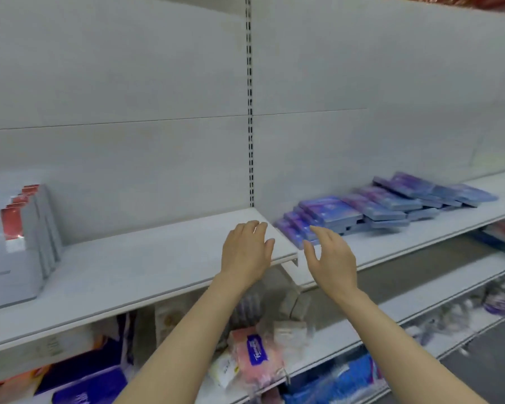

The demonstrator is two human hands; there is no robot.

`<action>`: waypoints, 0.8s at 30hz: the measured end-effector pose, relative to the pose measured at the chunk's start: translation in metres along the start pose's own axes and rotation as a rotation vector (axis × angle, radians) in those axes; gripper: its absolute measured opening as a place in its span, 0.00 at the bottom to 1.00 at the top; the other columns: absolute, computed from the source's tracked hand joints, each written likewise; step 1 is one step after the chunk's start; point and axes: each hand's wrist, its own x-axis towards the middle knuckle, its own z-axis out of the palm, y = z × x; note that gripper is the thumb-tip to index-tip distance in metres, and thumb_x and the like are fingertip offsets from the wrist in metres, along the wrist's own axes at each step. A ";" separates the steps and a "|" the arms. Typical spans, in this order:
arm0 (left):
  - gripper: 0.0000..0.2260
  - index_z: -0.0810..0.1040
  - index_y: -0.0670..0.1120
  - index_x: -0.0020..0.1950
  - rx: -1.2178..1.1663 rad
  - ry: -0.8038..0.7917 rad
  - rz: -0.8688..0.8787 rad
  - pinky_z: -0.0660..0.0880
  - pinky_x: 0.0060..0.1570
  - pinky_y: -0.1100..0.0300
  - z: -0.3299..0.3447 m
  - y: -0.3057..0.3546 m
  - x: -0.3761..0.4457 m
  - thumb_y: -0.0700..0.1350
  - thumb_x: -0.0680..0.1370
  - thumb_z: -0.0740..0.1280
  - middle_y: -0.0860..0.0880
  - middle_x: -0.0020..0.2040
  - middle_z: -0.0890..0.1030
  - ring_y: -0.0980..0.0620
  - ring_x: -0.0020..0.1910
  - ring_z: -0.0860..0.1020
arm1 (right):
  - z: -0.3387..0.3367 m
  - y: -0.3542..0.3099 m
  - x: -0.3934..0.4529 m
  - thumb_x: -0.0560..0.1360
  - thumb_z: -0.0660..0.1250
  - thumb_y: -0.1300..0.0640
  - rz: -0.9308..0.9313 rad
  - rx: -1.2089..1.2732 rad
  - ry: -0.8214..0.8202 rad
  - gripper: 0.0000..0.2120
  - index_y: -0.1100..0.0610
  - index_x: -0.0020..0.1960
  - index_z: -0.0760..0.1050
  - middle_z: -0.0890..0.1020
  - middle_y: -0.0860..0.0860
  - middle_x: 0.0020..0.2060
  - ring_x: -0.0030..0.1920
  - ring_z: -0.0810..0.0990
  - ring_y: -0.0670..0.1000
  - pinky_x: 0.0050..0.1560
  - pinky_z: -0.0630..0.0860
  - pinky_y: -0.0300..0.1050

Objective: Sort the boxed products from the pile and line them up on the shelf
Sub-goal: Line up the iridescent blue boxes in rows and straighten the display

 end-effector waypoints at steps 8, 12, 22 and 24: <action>0.16 0.74 0.45 0.65 -0.038 -0.080 0.017 0.69 0.56 0.53 0.060 0.067 0.074 0.50 0.82 0.57 0.47 0.64 0.76 0.44 0.61 0.73 | -0.022 0.102 0.029 0.76 0.69 0.58 0.083 -0.084 0.020 0.16 0.62 0.62 0.77 0.83 0.56 0.55 0.54 0.81 0.58 0.53 0.76 0.51; 0.15 0.74 0.44 0.64 -0.049 -0.168 0.016 0.69 0.55 0.52 0.100 0.087 0.122 0.48 0.82 0.56 0.44 0.64 0.75 0.42 0.61 0.73 | -0.018 0.145 0.045 0.75 0.70 0.60 0.108 -0.130 0.027 0.17 0.63 0.62 0.77 0.83 0.56 0.55 0.54 0.81 0.59 0.52 0.77 0.52; 0.25 0.59 0.38 0.75 -0.225 -0.399 -0.237 0.62 0.71 0.46 0.200 0.130 0.249 0.51 0.83 0.55 0.37 0.75 0.61 0.38 0.74 0.60 | -0.002 0.241 0.098 0.74 0.71 0.61 0.212 -0.179 0.000 0.17 0.62 0.62 0.77 0.83 0.56 0.53 0.53 0.81 0.60 0.51 0.77 0.52; 0.28 0.53 0.39 0.78 -0.223 -0.374 -0.291 0.54 0.74 0.47 0.212 0.137 0.265 0.53 0.83 0.53 0.38 0.79 0.52 0.40 0.78 0.51 | 0.003 0.256 0.099 0.75 0.69 0.60 0.240 -0.162 -0.026 0.18 0.60 0.65 0.76 0.82 0.56 0.57 0.57 0.79 0.59 0.55 0.76 0.52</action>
